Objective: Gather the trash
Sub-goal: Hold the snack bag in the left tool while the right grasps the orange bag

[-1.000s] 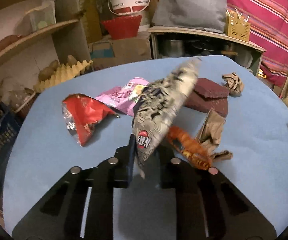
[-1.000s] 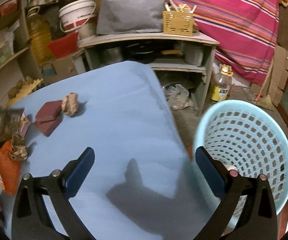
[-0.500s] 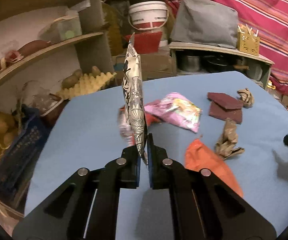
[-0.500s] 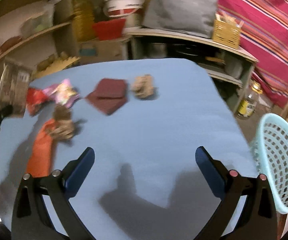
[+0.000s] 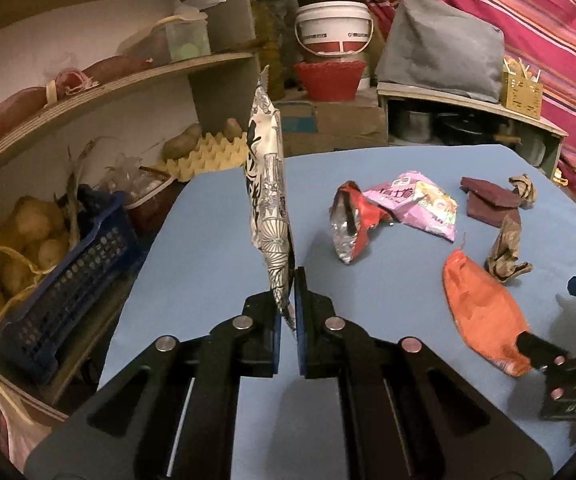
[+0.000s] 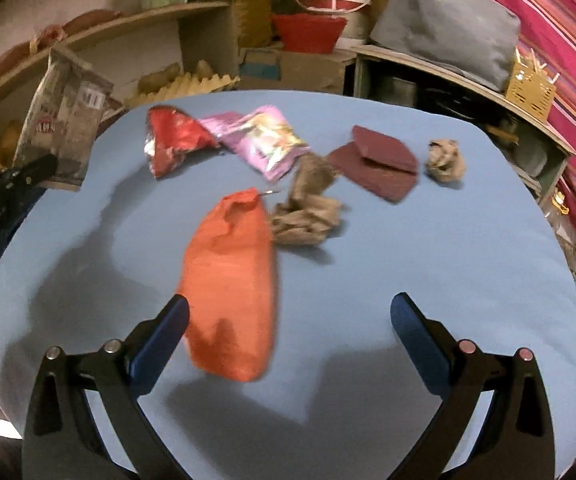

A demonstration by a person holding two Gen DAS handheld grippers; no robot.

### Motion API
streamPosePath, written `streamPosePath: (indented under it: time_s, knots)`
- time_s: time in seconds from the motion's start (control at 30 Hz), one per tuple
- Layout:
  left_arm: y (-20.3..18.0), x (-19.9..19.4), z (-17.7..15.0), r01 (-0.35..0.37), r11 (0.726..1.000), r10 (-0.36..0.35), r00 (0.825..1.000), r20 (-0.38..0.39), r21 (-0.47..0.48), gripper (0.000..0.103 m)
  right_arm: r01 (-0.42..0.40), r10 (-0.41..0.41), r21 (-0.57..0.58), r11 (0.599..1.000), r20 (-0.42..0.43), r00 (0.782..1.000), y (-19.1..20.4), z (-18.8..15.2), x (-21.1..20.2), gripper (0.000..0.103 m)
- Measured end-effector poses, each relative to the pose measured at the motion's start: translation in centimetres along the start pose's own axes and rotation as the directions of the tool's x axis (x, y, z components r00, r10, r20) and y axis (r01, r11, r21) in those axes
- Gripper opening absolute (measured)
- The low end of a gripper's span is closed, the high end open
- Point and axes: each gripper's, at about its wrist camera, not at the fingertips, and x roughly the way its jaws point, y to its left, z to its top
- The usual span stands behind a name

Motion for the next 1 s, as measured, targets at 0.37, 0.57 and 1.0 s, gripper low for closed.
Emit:
streamPosePath:
  time_s: [0.37, 0.57, 1.0]
  knots:
    - [0.9, -0.6, 0.2, -0.009, 1.000, 0.009, 1.000, 0.020, -0.007, 0.004, 0.027, -0.031, -0.059, 0.998, -0.058, 0.998, 2.3, -0.2, 2.2, 0.079]
    - [1.1, -0.6, 0.4, -0.014, 1.000, 0.014, 1.000, 0.013, -0.024, 0.004, -0.072, 0.067, -0.083, 0.994, -0.052, 0.996, 3.2, -0.2, 1.8, 0.036]
    - [-1.9, -0.9, 1.8, -0.026, 1.000, 0.026, 0.999, 0.024, 0.001, 0.004, -0.077, 0.081, -0.086, 0.993, 0.044, 0.996, -1.9, 0.2, -1.2, 0.008]
